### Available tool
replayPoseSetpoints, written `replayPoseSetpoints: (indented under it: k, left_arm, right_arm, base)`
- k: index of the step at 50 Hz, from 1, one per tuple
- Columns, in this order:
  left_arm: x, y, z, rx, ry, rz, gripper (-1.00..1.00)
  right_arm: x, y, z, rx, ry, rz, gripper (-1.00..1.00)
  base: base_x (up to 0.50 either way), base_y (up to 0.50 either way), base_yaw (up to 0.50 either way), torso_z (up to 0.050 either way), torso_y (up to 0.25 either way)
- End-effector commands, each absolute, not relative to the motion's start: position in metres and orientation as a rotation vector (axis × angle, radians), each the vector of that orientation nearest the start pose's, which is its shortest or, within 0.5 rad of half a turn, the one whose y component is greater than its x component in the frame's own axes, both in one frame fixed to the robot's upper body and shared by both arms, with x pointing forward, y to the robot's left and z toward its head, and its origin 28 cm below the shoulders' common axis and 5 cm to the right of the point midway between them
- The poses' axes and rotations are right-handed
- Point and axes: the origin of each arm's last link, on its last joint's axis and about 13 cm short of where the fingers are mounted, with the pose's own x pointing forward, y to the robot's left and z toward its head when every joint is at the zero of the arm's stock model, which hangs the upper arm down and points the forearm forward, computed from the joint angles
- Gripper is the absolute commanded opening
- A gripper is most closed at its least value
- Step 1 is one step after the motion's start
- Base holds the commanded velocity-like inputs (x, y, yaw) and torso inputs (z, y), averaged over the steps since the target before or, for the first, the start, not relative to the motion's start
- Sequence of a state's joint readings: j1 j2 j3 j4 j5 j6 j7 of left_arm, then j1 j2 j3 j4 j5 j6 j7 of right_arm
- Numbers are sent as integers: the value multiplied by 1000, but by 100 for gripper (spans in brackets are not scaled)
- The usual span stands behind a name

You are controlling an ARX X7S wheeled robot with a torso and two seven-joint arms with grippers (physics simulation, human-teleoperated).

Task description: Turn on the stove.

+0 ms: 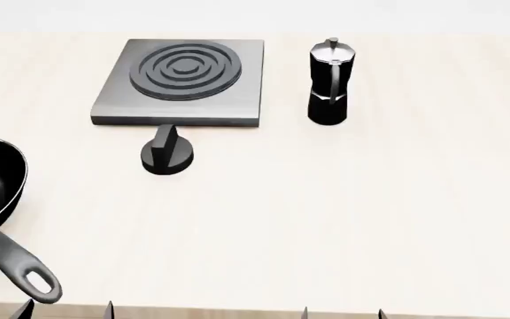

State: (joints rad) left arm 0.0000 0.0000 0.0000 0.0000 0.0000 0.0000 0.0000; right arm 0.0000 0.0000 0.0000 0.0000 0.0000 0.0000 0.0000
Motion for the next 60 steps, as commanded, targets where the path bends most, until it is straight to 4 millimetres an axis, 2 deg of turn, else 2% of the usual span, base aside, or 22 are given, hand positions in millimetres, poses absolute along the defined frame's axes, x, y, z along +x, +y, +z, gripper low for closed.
replayPoseSetpoints:
  k: [1, 18, 29, 36, 48, 49, 54, 60]
  left_arm:
    - [209, 206, 13, -11, -5, 5, 100]
    - [208, 207, 18, -5, 3, 7, 100]
    - [207, 206, 42, 22, -9, 32, 100]
    - [211, 200, 72, 23, -60, 10, 100]
    - [226, 202, 119, -8, -139, -4, 100]
    - [229, 203, 124, 1, -145, -3, 100]
    - [234, 207, 140, -27, -175, 17, 100]
    - [230, 208, 157, -9, -221, 37, 100]
  right_arm:
    - [208, -96, 13, 9, 7, 15, 100]
    - [206, -95, 18, -27, 27, 20, 100]
    - [202, -94, 53, -37, -2, 35, 100]
    - [201, -93, 96, -51, -54, 40, 100]
    - [201, -93, 145, -11, -146, 73, 100]
    - [200, -94, 151, -50, -152, 43, 100]
    - [198, -96, 166, -19, -195, 46, 100]
    - [200, -99, 178, -11, -230, 44, 100]
  base:
    - [0, 0, 0, 0, 0]
    - [0, 0, 0, 0, 0]
    - [0, 0, 0, 0, 0]
    - [0, 0, 0, 0, 0]
    - [0, 0, 0, 0, 0]
    - [0, 0, 0, 0, 0]
    - [0, 0, 0, 0, 0]
    - [0, 0, 0, 0, 0]
